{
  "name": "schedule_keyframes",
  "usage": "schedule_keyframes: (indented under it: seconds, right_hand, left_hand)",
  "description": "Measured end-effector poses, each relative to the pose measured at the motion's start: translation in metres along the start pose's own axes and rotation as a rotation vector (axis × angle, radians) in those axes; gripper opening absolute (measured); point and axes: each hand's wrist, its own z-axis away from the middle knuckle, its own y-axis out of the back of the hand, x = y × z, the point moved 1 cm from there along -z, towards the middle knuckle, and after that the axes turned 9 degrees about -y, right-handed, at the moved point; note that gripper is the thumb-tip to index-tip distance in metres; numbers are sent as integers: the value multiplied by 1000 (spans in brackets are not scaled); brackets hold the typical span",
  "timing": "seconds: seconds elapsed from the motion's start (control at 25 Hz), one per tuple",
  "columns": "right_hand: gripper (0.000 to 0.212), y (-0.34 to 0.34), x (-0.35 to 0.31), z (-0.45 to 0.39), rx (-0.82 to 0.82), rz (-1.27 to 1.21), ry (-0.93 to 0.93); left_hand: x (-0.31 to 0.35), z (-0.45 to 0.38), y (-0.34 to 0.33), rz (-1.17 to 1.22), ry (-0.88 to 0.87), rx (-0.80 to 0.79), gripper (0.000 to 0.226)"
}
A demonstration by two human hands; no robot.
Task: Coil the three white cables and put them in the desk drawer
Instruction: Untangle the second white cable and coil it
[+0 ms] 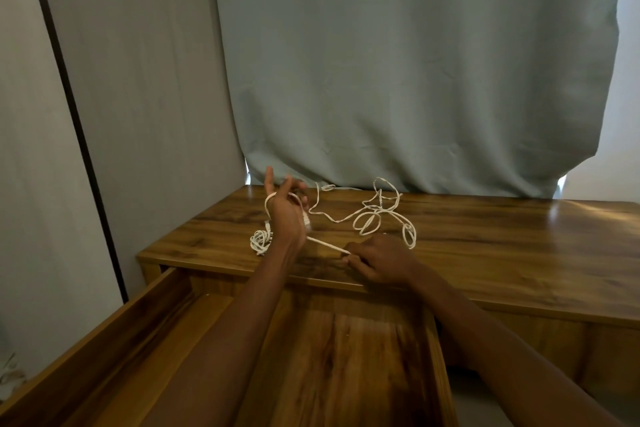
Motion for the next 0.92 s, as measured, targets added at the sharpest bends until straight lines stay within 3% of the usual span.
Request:
schedule_keyframes:
  seconds: [0.12,0.2,0.32,0.4,0.48,0.56,0.64,0.76,0.92]
  right_hand:
    - [23,8,16,1,90,-20,-38]
    - [28,17,25,1,106,-85,-123]
    - [25,21,37,-7,43,-176,-309]
    - [28,18,37,-11,33,-136,-345]
    - [45,16,34,-16,31,-135,-362]
    - [57,14,30,-22,6,-184,-380]
    - [54,12,22,-25,-53,-200,-384]
    - [37,2,10,-24,-212,-61,-327]
    - [42,-10,-11,-17,-233,183,-234]
  left_hand:
    - [-10,-10,24,-493,53,-37,27]
    - [-20,-4,36,-864,249,-192,21]
    - [-20,18,36,-1155,551,-566,73]
    - [-15,33,27,-1189,746,-835,98]
    - [-13,48,18,-1018,949,-996,98]
    - [-13,62,11,-640,1095,-1070,83]
    - [-13,69,2,-227,1092,-1053,73]
    - [-14,67,-14,128,797,-833,61]
    - [-11,48,-24,208,345,-429,47]
